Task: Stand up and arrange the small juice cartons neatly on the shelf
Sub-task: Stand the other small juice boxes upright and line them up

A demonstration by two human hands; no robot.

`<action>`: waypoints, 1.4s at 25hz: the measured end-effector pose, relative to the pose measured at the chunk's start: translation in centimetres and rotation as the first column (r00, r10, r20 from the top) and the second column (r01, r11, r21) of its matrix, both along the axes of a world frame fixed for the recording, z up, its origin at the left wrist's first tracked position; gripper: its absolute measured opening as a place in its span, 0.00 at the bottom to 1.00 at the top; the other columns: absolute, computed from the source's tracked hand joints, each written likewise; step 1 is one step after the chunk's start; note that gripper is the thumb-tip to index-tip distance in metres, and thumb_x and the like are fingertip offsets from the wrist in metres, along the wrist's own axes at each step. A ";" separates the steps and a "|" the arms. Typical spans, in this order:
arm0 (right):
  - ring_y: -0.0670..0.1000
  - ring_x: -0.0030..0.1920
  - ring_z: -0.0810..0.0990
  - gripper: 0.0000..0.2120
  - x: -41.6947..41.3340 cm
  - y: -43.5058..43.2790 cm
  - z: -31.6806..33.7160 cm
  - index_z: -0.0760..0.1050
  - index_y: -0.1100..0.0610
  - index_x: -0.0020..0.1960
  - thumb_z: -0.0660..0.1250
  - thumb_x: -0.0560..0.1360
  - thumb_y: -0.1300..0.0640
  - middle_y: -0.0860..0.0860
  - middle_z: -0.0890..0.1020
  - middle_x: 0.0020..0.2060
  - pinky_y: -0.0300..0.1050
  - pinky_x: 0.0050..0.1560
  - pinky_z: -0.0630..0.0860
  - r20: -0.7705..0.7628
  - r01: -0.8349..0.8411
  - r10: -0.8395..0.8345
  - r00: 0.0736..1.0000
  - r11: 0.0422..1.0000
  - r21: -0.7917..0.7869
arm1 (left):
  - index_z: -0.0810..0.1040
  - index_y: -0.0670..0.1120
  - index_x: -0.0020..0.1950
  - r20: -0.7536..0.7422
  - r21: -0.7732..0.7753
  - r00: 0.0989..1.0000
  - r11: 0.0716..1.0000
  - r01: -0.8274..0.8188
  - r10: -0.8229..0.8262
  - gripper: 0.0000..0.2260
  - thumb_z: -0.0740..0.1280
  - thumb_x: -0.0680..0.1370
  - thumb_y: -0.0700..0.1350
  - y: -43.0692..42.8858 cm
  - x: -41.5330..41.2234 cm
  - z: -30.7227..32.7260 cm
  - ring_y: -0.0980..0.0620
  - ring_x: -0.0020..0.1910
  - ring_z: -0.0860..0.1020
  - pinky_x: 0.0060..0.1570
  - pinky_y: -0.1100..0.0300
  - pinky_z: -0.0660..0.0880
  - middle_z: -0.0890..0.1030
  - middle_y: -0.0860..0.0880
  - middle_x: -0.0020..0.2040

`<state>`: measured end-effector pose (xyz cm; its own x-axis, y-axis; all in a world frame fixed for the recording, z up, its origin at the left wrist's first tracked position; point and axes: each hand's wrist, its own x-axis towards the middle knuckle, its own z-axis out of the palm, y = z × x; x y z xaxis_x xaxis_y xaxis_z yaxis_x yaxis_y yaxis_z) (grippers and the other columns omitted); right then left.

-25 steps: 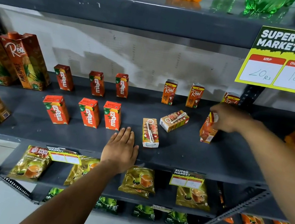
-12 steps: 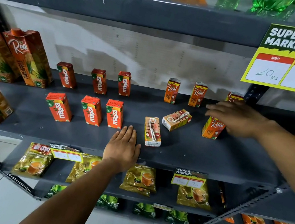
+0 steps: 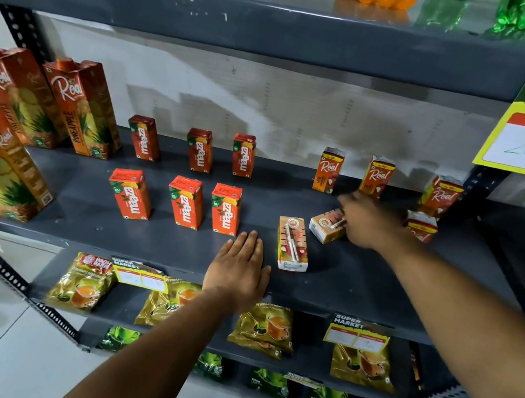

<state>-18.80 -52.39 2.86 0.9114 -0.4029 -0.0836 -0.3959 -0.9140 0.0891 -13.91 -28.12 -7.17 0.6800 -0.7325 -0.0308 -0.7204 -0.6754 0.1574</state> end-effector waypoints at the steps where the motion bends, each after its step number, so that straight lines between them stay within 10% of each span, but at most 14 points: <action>1: 0.58 0.57 0.76 0.22 1.0 0.1 -0.2 0.69 0.58 0.66 0.68 0.74 0.55 0.58 0.76 0.59 0.54 0.54 0.76 0.084 0.177 -0.187 0.979 0.978 0.113 | 0.49 0.42 0.79 0.002 -0.002 1.000 1.000 0.000 0.000 0.29 0.45 0.83 0.57 0.0 0.0 0.0 0.46 0.80 0.45 0.77 0.51 0.45 0.48 0.44 0.81; 4: 0.60 0.56 0.77 0.30 3.6 0.7 -1.4 0.71 0.61 0.63 0.62 0.74 0.37 0.60 0.77 0.57 0.50 0.46 0.71 0.108 0.472 -0.548 0.830 0.791 0.389 | 0.49 0.42 0.79 0.010 -0.001 1.000 1.000 0.002 -0.002 0.29 0.45 0.83 0.57 0.0 0.3 -0.2 0.46 0.80 0.45 0.77 0.51 0.45 0.48 0.43 0.81; 7: 0.61 0.63 0.73 0.44 4.4 1.8 -3.2 0.67 0.60 0.68 0.62 0.67 0.27 0.61 0.71 0.65 0.51 0.45 0.71 0.028 0.547 -0.586 0.810 0.772 0.323 | 0.50 0.42 0.79 0.011 0.000 1.000 1.000 0.008 -0.008 0.29 0.45 0.82 0.57 0.0 0.3 -0.2 0.46 0.80 0.45 0.77 0.51 0.45 0.48 0.44 0.81; 14: 0.60 0.62 0.73 0.39 3.3 1.5 -3.7 0.70 0.61 0.65 0.74 0.63 0.39 0.60 0.73 0.62 0.50 0.57 0.74 0.001 0.511 -0.534 0.845 0.810 0.288 | 0.50 0.41 0.79 0.022 -0.018 1.000 1.000 0.020 -0.020 0.30 0.45 0.82 0.57 0.1 0.6 -0.6 0.45 0.80 0.46 0.77 0.51 0.45 0.49 0.43 0.81; 22: 0.58 0.46 0.82 0.17 -0.5 1.9 -4.3 0.81 0.57 0.50 0.75 0.65 0.49 0.56 0.84 0.46 0.47 0.43 0.78 0.169 0.430 -0.638 0.751 0.666 0.609 | 0.50 0.41 0.79 0.027 -0.014 0.999 1.000 0.020 -0.020 0.29 0.44 0.82 0.56 0.0 0.4 -0.6 0.45 0.80 0.46 0.77 0.51 0.44 0.49 0.43 0.81; 27: 0.60 0.52 0.79 0.25 -1.0 3.0 -6.8 0.73 0.59 0.55 0.78 0.65 0.50 0.58 0.78 0.54 0.52 0.46 0.77 0.495 0.338 -0.700 0.514 0.696 0.633 | 0.51 0.41 0.79 0.029 -0.026 1.000 1.000 0.013 -0.012 0.29 0.45 0.83 0.56 0.0 0.3 -0.4 0.45 0.80 0.46 0.77 0.52 0.44 0.50 0.43 0.81; 35: 0.60 0.58 0.76 0.35 -1.7 4.0 -7.7 0.69 0.59 0.61 0.79 0.61 0.45 0.59 0.77 0.57 0.58 0.55 0.76 0.506 0.365 -0.706 0.496 0.698 0.616 | 0.50 0.41 0.79 0.034 -0.017 0.999 1.000 -0.001 0.001 0.29 0.45 0.83 0.56 0.0 0.1 -0.4 0.46 0.80 0.46 0.77 0.52 0.44 0.50 0.43 0.81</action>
